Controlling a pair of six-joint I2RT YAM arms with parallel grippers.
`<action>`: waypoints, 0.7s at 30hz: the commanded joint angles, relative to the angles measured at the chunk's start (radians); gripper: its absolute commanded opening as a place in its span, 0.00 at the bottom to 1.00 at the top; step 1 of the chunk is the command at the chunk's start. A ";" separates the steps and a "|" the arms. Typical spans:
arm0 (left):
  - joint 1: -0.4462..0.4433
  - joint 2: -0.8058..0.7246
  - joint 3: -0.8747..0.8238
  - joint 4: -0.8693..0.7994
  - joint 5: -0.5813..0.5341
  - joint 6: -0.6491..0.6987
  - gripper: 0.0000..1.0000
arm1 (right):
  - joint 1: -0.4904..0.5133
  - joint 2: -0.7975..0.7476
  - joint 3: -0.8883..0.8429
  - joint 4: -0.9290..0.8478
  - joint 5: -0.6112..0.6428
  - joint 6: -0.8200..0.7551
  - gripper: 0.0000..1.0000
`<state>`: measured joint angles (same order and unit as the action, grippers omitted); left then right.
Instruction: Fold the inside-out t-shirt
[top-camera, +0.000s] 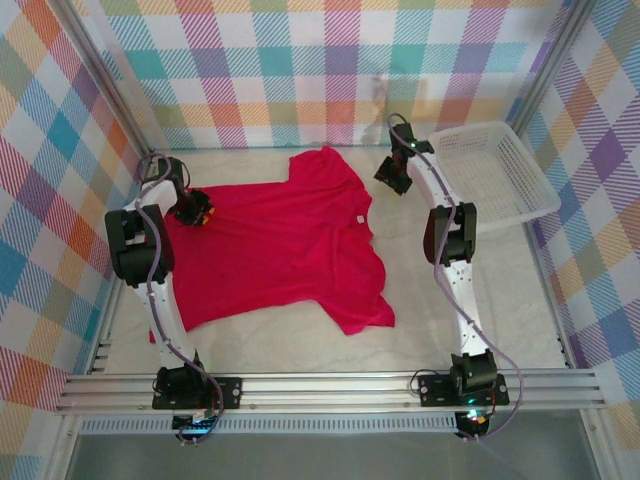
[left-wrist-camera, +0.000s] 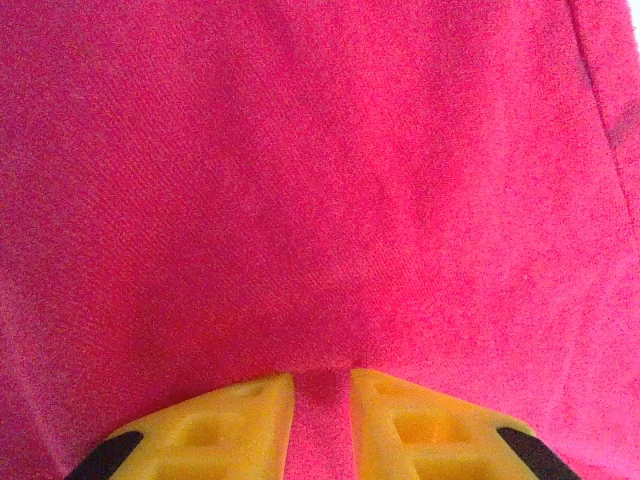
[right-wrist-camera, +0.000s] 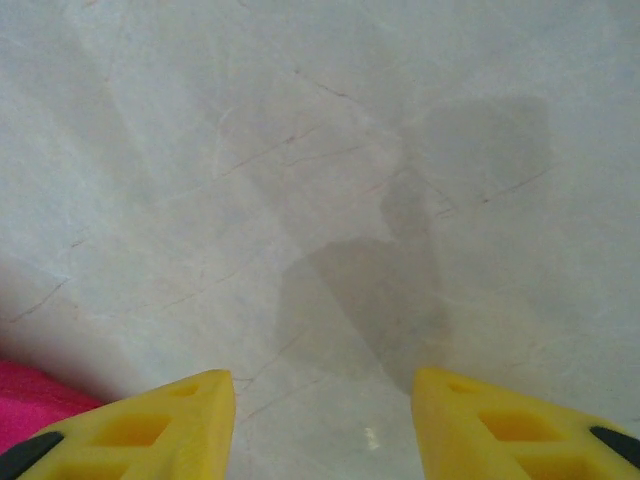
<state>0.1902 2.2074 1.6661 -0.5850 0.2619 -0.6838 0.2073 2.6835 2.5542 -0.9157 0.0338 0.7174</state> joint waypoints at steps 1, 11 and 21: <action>-0.031 -0.009 0.009 -0.082 -0.047 0.022 0.25 | 0.025 -0.097 -0.001 -0.048 -0.054 -0.019 0.51; -0.114 -0.175 -0.024 -0.090 0.020 0.064 0.32 | 0.194 -0.512 -0.614 0.229 -0.280 0.004 0.48; -0.202 -0.105 -0.069 -0.034 0.107 0.041 0.34 | 0.253 -0.713 -1.181 0.437 -0.242 0.154 0.47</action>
<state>-0.0219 2.0720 1.6344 -0.6350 0.3458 -0.6327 0.4767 2.0167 1.4475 -0.5339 -0.2379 0.8246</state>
